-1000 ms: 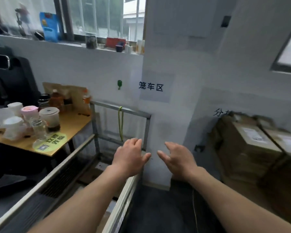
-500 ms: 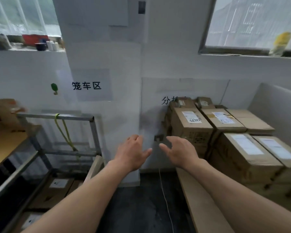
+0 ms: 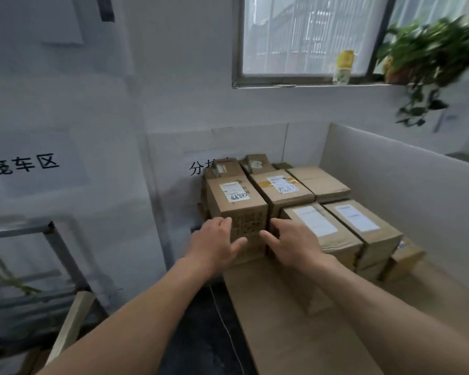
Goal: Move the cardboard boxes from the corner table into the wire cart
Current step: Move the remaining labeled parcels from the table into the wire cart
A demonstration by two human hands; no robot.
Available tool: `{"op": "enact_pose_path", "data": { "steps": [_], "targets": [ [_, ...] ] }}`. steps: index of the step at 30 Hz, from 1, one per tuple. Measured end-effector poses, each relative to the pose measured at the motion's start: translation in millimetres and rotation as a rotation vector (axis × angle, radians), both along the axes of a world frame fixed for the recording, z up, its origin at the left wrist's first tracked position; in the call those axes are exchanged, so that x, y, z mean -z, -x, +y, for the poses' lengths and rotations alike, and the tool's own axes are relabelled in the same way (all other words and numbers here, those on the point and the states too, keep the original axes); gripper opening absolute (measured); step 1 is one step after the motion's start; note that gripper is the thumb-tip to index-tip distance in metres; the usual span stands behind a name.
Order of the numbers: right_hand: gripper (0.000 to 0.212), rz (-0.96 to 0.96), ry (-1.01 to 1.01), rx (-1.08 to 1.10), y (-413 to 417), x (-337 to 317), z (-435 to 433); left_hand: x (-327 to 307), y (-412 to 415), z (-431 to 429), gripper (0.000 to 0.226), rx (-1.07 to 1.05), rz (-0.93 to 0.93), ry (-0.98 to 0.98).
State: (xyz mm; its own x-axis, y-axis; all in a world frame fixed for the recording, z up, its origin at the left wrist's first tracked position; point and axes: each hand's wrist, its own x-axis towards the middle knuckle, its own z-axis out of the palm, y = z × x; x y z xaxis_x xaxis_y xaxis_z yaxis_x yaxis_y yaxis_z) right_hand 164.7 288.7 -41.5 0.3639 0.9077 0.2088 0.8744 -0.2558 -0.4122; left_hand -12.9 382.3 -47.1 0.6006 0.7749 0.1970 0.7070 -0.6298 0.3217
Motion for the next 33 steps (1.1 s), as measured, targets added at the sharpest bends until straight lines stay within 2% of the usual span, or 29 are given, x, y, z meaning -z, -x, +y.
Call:
{"op": "enact_pose_path", "data": {
  "steps": [4, 10, 15, 18, 22, 26, 31, 33],
  "targets": [
    [0.034, -0.038, 0.013, 0.12, -39.3, 11.4, -11.5, 9.1, -44.0, 2.8, 0.069, 0.087, -0.018, 0.036],
    [0.062, -0.043, 0.094, 0.334, -90.9, 29.3, -18.1, 24.4, -105.6, 18.6, 0.063, 0.208, -0.026, 0.109],
    [0.051, -0.058, 0.19, 0.478, -127.9, 36.9, -10.1, 37.7, -153.1, 41.3, 0.057, 0.264, -0.011, 0.154],
    [0.042, -0.049, 0.213, 0.529, -145.9, 42.1, -0.3, 50.3, -173.8, 53.7, 0.056, 0.28, 0.032, 0.188],
    [0.042, -0.025, 0.236, 0.6, -162.9, 52.8, 10.7, 64.5, -192.7, 64.7, 0.049, 0.286, 0.059, 0.237],
    [0.029, 0.008, 0.273, 0.636, -173.6, 64.3, 17.9, 75.7, -204.3, 67.8, 0.04, 0.298, 0.063, 0.283],
    [0.036, 0.051, 0.307, 0.692, -178.1, 75.3, 20.4, 83.0, -209.4, 71.0, 0.044, 0.324, 0.073, 0.328],
    [0.046, 0.027, 0.282, 0.729, -178.2, 77.4, 20.6, 87.1, -210.5, 70.8, 0.043, 0.309, 0.053, 0.349]
  ]
}}
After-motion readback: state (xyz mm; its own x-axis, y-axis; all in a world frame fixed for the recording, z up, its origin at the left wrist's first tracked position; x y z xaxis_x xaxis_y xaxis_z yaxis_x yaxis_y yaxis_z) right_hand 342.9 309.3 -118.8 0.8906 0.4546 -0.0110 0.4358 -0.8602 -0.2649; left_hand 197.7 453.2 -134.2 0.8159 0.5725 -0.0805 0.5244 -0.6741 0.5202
